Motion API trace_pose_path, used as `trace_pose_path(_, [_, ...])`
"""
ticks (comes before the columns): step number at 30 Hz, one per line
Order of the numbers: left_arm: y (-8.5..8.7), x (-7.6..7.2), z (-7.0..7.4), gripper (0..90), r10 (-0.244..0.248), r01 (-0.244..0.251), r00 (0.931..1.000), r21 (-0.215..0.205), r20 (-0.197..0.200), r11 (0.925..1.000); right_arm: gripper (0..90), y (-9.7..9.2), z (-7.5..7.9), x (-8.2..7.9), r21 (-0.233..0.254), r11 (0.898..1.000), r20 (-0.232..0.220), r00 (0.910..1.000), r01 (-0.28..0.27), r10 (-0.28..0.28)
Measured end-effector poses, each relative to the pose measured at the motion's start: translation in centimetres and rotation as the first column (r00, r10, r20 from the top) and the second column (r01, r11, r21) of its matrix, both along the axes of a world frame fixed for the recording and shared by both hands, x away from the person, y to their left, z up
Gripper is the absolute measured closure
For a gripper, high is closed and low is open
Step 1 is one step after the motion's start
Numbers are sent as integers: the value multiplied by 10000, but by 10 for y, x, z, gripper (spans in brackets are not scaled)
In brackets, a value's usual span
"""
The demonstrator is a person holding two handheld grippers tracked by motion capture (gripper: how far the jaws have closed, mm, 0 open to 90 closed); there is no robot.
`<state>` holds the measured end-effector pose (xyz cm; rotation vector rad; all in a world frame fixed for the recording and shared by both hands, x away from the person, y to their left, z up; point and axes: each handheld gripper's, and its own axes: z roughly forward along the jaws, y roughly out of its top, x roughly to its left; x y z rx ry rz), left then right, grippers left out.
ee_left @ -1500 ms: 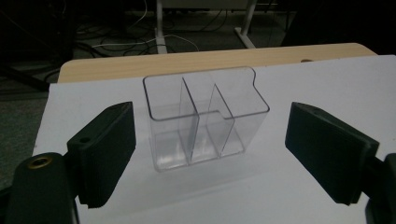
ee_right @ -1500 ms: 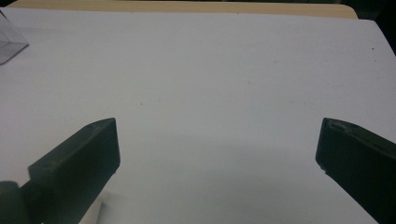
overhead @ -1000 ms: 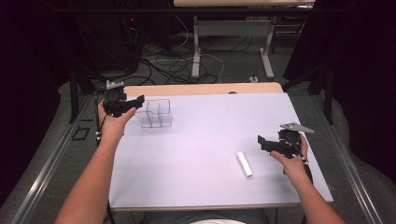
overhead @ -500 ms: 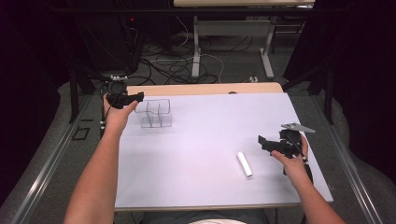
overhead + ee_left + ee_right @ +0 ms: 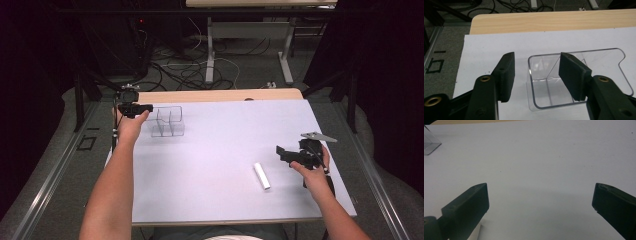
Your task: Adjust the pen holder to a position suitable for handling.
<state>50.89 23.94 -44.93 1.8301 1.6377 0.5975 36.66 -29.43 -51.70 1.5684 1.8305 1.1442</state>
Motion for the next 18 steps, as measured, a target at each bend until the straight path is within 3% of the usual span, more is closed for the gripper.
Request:
trace_pose_path(4, [0, 0, -7, 545, 20, -24, 9997, -161, -248, 9999, 6, 0, 0, 0, 26, 10000, -42, 10000, 9, -9])
trace_pose_path(11, [1, -1, -13, 685, 94, -92, 9971, 30, -756, 10000, 9, 1, 0, 0, 0, 10000, -54, 10000, -48, 48])
trace_pose_path(18, [-3, 0, -15, 773, 319, -318, 9949, 30, -960, 9995, 15, 2, 0, 0, 12, 10000, -125, 9999, -90, 90])
